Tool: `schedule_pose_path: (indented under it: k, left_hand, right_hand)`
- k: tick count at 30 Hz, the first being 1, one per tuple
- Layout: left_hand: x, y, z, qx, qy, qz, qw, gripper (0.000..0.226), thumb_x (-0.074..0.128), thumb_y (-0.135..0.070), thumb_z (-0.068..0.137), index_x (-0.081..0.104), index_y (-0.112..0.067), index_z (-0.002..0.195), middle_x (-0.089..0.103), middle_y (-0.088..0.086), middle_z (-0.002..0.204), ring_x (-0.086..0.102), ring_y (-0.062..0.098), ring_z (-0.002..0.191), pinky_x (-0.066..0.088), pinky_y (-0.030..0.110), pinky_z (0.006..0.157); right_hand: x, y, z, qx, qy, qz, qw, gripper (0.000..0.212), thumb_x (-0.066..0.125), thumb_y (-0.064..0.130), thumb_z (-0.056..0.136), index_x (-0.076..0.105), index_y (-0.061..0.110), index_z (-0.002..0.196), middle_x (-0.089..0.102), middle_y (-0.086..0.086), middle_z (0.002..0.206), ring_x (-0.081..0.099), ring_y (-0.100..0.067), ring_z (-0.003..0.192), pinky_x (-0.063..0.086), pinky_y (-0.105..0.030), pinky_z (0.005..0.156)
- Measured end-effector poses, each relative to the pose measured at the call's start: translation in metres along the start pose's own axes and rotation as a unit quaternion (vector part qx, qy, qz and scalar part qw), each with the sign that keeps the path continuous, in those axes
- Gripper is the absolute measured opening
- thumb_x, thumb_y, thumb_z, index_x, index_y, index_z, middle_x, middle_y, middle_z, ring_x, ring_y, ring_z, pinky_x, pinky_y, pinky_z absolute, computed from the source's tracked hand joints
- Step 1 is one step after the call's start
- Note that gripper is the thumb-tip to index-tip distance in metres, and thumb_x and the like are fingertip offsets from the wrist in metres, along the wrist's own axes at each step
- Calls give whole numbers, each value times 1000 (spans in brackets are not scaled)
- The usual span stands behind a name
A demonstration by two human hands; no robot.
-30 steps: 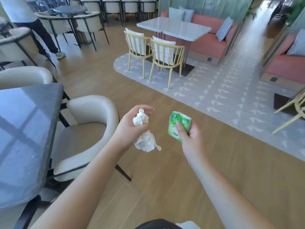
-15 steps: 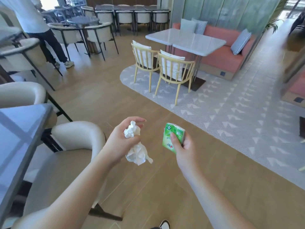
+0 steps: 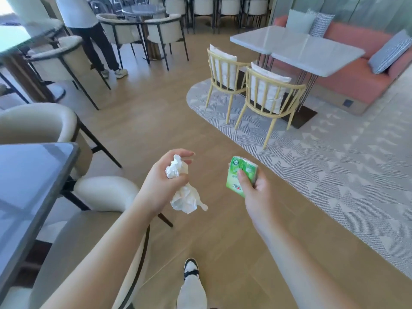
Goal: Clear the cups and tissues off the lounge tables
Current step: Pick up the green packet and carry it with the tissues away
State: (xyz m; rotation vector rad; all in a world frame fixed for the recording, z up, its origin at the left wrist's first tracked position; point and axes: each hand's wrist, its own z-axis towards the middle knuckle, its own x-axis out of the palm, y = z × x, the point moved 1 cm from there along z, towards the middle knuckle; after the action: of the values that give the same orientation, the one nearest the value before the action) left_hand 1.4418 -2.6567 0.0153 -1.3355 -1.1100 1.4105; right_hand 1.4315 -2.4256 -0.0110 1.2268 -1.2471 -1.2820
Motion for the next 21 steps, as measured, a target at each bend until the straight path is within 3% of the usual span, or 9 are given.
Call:
schedule_pose_path:
  k: [4,8,11,14,18,21]
  left_hand:
    - [-22,7,69,1,-12,-15,1000,52,58,-7,84,67,-41,122,71,-17,118,66,5,116,56,29,85]
    - [-56,7,138,-8,-33,-20,999,54,56,5,89,68,-40,117,71,-16,119,65,4,118,58,33,88]
    - [-76,7,190,-4,-29,-9,1000,53,56,4,89,67,-39,118,70,-19,120,66,4,117,56,29,86]
    - [-81,11,234,-8,-19,-16,1000,51,56,1,88,67,-39,119,71,-19,119,67,6,115,56,23,81]
    - [-81,19,297,-10,-28,-26,999,51,57,5,90,68,-38,116,71,-15,118,66,0,117,57,27,80]
    - [-79,28,348,-10,-34,-32,999,50,58,5,90,68,-38,114,70,-17,119,67,0,116,59,21,75]
  right_hand:
    - [33,-2,71,-11,18,-33,999,6,59,31,101,64,33,104,74,22,96,70,1,91,53,-18,77]
    - [65,1,143,-8,17,-46,999,6,61,36,99,64,36,104,74,20,98,71,-2,94,55,-31,86]
    - [84,3,189,-14,3,-53,998,9,60,43,95,63,38,102,74,21,97,71,-1,91,55,-33,84]
    - [92,0,227,-19,-14,-68,997,13,60,44,95,64,35,104,74,20,95,71,-1,88,54,-30,79]
    - [96,-1,289,-8,-21,-59,998,6,61,37,98,65,33,102,74,22,94,71,2,85,49,-10,66]
    - [99,-2,344,-8,-28,-54,998,7,62,40,95,65,34,96,74,23,90,70,5,81,47,-6,62]
